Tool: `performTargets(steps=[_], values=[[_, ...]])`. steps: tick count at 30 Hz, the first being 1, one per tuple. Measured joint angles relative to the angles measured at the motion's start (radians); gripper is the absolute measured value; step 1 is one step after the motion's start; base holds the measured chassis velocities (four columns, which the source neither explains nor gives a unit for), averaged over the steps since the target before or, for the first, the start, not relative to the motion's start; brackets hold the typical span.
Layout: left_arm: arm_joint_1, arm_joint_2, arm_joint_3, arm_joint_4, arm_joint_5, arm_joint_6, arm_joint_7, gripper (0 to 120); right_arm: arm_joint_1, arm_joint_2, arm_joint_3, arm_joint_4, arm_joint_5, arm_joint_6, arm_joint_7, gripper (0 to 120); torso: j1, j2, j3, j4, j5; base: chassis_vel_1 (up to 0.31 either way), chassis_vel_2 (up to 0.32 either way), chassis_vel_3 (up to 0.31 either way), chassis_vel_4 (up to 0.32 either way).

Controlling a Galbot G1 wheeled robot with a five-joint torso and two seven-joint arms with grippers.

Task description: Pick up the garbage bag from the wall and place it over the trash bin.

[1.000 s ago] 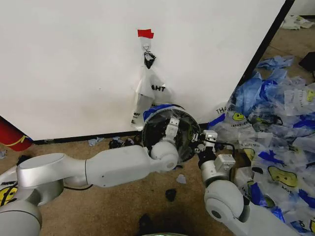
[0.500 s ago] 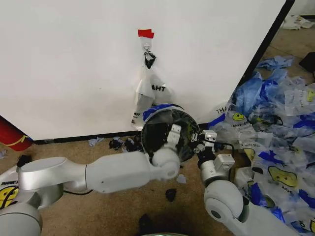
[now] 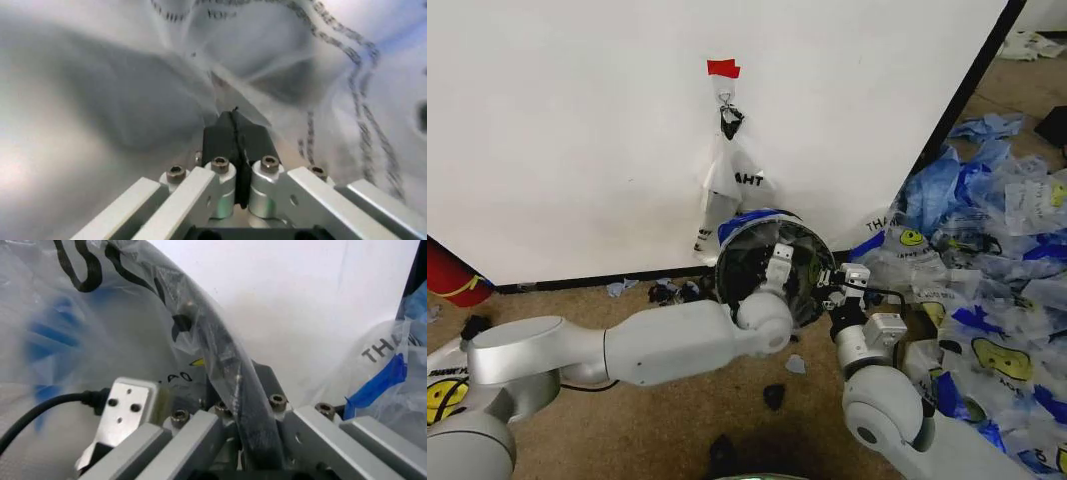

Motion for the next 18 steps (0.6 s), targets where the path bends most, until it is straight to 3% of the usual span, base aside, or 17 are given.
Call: performTargets(steps=[10,14,18], values=[[-0.011,0.039,-0.011,-0.111,-0.060,0.020,-0.025,35,-0.001,-0.004,0.010,-0.006,0.004,0.001,-0.001,0,0.000,0.000,0.000,0.0001,0.0001,0.000,0.000,0.000,0.000],[-0.032,0.098,-0.019,-0.211,-0.108,0.028,-0.053,50,-0.001,-0.011,0.034,-0.012,0.025,0.003,0.001,0,0.000,0.000,0.000,-0.0003,0.0001,0.000,0.000,0.000,0.000],[-0.025,0.144,-0.030,-0.257,-0.112,0.028,-0.056,64,0.005,-0.014,0.041,-0.018,0.044,0.003,0.004,0,0.000,0.000,0.000,0.0002,-0.0002,0.000,0.000,0.000,0.000]])
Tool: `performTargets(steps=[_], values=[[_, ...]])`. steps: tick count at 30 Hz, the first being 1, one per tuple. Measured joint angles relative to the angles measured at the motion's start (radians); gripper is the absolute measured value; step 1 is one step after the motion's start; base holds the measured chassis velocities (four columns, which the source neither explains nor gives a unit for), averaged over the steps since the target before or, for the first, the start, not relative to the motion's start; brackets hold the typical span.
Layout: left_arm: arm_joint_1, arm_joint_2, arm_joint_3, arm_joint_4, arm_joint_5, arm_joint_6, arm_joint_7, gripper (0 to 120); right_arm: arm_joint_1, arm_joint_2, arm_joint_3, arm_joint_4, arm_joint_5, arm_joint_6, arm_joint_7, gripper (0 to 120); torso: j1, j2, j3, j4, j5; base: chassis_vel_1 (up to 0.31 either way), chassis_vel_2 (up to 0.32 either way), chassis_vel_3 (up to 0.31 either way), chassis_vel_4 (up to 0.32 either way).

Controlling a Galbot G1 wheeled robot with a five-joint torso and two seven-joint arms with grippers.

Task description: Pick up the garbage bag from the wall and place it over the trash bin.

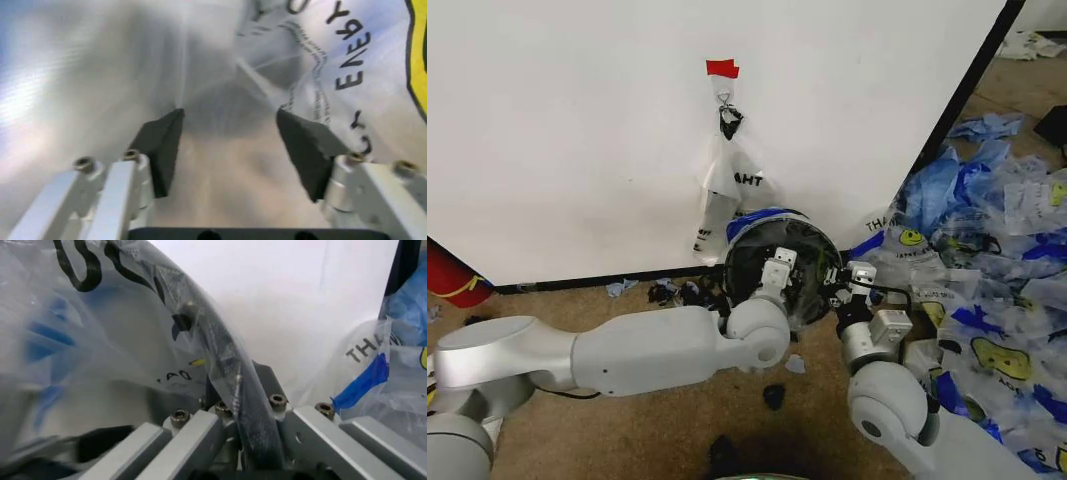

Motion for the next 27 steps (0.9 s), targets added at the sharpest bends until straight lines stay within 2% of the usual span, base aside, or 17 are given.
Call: performTargets(steps=[2,3,6,9,14,23,26,27], values=[[0.007,0.035,-0.014,-0.036,-0.006,0.000,0.000,72,0.005,-0.001,0.003,-0.006,0.009,0.001,0.002,0,0.000,0.000,0.000,-0.0001,0.0001,0.000,0.000,0.000,0.000],[0.012,0.073,-0.033,-0.076,-0.017,0.000,0.001,82,0.013,-0.001,0.006,-0.013,0.023,0.001,0.002,0,0.000,0.000,0.000,-0.0003,0.0000,0.000,0.000,0.000,0.000],[0.021,0.114,-0.056,-0.120,-0.027,-0.003,0.017,95,0.024,-0.001,0.006,-0.018,0.044,-0.001,0.003,0,0.000,0.000,0.000,0.0000,0.0002,0.000,0.000,0.000,0.000],[0.030,0.132,-0.074,-0.141,-0.036,-0.010,0.038,99,0.031,-0.001,0.006,-0.022,0.055,-0.003,0.005,0,0.000,0.000,0.000,0.0000,0.0002,0.000,0.000,0.000,0.000],[0.038,0.142,-0.088,-0.174,-0.067,-0.032,0.085,100,0.050,0.005,0.004,-0.049,0.070,-0.005,0.032,0,0.000,0.000,0.000,-0.0002,0.0004,0.000,0.000,0.000,0.000],[0.038,0.104,-0.085,-0.154,-0.074,-0.048,0.092,98,0.053,0.015,-0.010,-0.063,0.067,-0.013,0.046,0,0.000,0.000,0.000,-0.0003,0.0003,0.000,0.000,0.000,0.000],[0.038,0.094,-0.081,-0.146,-0.070,-0.053,0.093,91,0.052,0.014,-0.011,-0.063,0.066,-0.014,0.045,0,0.000,0.000,0.000,-0.0004,0.0003,0.000,0.000,0.000,0.000],[0.038,0.088,-0.076,-0.140,-0.066,-0.059,0.095,81,0.051,0.014,-0.011,-0.063,0.063,-0.014,0.043,0,0.000,0.000,0.000,-0.0002,0.0004,0.000,0.000,0.000,0.000]])
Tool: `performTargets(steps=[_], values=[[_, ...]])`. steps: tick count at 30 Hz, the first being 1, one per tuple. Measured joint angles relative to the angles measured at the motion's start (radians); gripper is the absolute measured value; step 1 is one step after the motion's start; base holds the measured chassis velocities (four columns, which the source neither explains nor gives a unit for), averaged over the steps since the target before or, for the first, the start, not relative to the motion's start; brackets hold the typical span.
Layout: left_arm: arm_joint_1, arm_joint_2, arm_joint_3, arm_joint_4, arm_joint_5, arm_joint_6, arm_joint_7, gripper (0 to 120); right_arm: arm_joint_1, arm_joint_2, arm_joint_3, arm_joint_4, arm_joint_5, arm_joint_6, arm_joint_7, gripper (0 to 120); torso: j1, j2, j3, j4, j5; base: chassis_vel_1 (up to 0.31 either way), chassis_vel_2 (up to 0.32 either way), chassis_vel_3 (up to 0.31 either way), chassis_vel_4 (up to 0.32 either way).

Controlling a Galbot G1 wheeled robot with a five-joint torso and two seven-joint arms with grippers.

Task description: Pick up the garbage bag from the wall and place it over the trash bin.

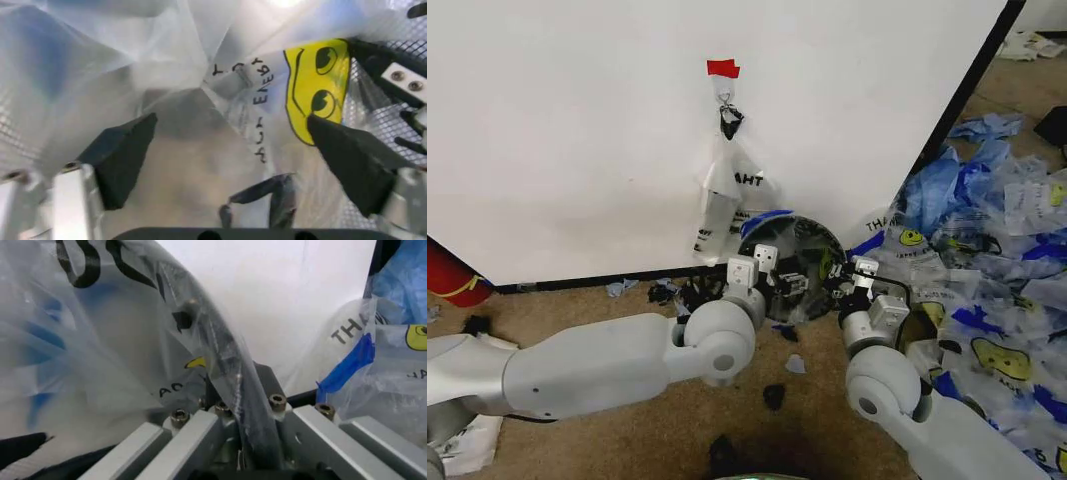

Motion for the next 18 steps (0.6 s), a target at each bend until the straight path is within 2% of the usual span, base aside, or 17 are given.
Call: performTargets(steps=[5,8,12,18], values=[[-0.001,-0.013,0.003,0.003,0.002,-0.012,0.018,67,-0.003,-0.001,0.001,0.000,-0.006,-0.002,-0.001,0,0.000,0.000,0.000,0.0000,0.0000,0.000,0.000,0.000,0.000],[-0.005,-0.013,0.003,-0.012,0.000,-0.016,0.025,52,0.000,-0.002,0.003,-0.004,-0.008,-0.003,-0.001,0,0.000,0.000,0.000,0.0001,-0.0001,0.000,0.000,0.000,0.000],[-0.010,-0.007,-0.003,-0.036,-0.013,-0.019,0.031,40,0.009,0.001,0.003,-0.014,-0.015,-0.006,0.006,0,0.000,0.000,0.000,0.0000,-0.0002,0.000,0.000,0.000,0.000],[-0.006,0.073,-0.056,-0.144,-0.035,-0.025,0.062,16,0.025,0.012,0.016,-0.047,-0.003,-0.009,0.033,0,0.000,0.000,0.000,0.0000,-0.0003,0.000,0.000,0.000,0.000]])
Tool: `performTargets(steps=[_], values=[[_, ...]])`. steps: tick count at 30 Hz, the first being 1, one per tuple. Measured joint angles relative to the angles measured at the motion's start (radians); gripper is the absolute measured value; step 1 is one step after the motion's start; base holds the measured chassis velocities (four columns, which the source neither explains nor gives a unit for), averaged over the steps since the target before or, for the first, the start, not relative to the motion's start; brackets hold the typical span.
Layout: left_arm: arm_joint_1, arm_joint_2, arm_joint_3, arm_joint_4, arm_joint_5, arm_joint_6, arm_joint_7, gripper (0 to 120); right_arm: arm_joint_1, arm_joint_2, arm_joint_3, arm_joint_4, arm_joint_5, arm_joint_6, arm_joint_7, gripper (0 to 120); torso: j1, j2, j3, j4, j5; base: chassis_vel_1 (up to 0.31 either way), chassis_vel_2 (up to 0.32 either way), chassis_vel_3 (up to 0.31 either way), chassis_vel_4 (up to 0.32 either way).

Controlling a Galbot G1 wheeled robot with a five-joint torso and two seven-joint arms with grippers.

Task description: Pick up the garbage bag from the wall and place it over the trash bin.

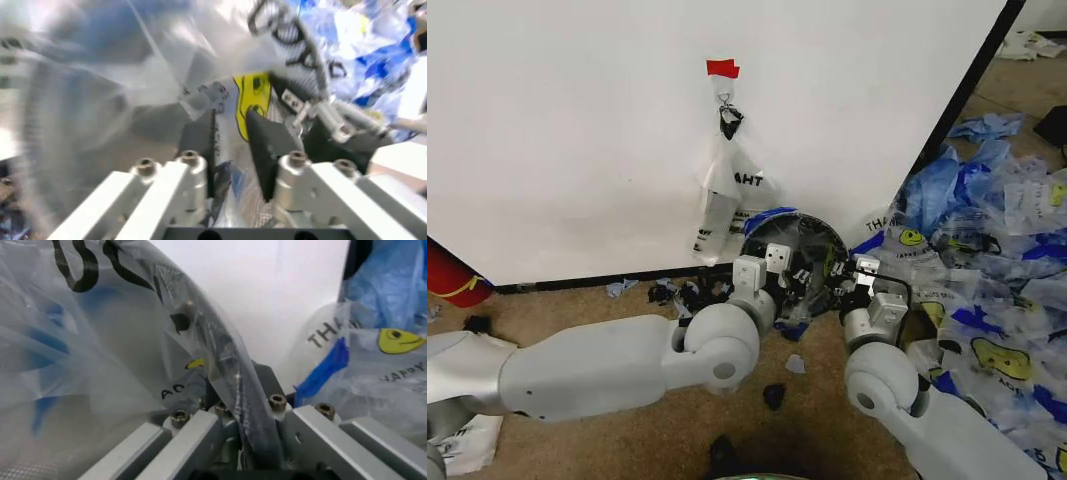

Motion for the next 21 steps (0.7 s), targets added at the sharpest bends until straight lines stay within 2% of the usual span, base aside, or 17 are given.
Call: performTargets(steps=[1,3,5,8,9,14,21], values=[[0.000,0.000,0.000,0.000,0.000,0.000,0.000,16,0.000,0.000,0.000,0.000,0.000,0.000,0.000,0,0.000,0.000,0.000,0.0000,0.0000,0.000,0.000,0.000,0.000],[0.008,0.024,-0.027,-0.028,-0.005,-0.001,0.010,8,-0.001,0.000,0.006,-0.006,0.005,0.002,0.003,0,0.000,0.000,0.000,0.0001,0.0002,0.000,0.000,0.000,0.000],[0.039,0.071,-0.105,-0.066,-0.007,-0.001,0.030,0,-0.002,0.000,0.015,-0.010,0.020,0.005,0.008,0,0.000,0.000,0.000,0.0000,0.0001,0.000,0.000,0.000,0.000],[0.097,0.131,-0.226,-0.094,-0.008,0.000,0.056,0,-0.008,0.008,0.032,0.001,0.094,0.008,0.029,0,0.000,0.000,0.000,0.0000,0.0000,0.000,0.000,0.000,0.000],[0.097,0.131,-0.226,-0.094,-0.008,0.000,0.056,0,-0.008,0.008,0.032,0.001,0.094,0.008,0.029,0,0.000,0.000,0.000,0.0000,0.0000,0.000,0.000,0.000,0.000],[0.224,0.212,-0.385,-0.105,0.006,0.000,0.093,0,-0.029,0.001,0.048,0.070,0.306,0.025,0.063,0,0.000,0.000,0.000,0.0003,0.0000,0.000,0.000,0.000,0.000],[0.318,0.259,-0.512,-0.126,0.019,-0.007,0.103,0,-0.064,-0.016,0.068,0.176,0.462,0.004,0.073,0,0.000,0.000,0.000,0.0000,0.0000,0.000,0.000,0.000,0.000]])
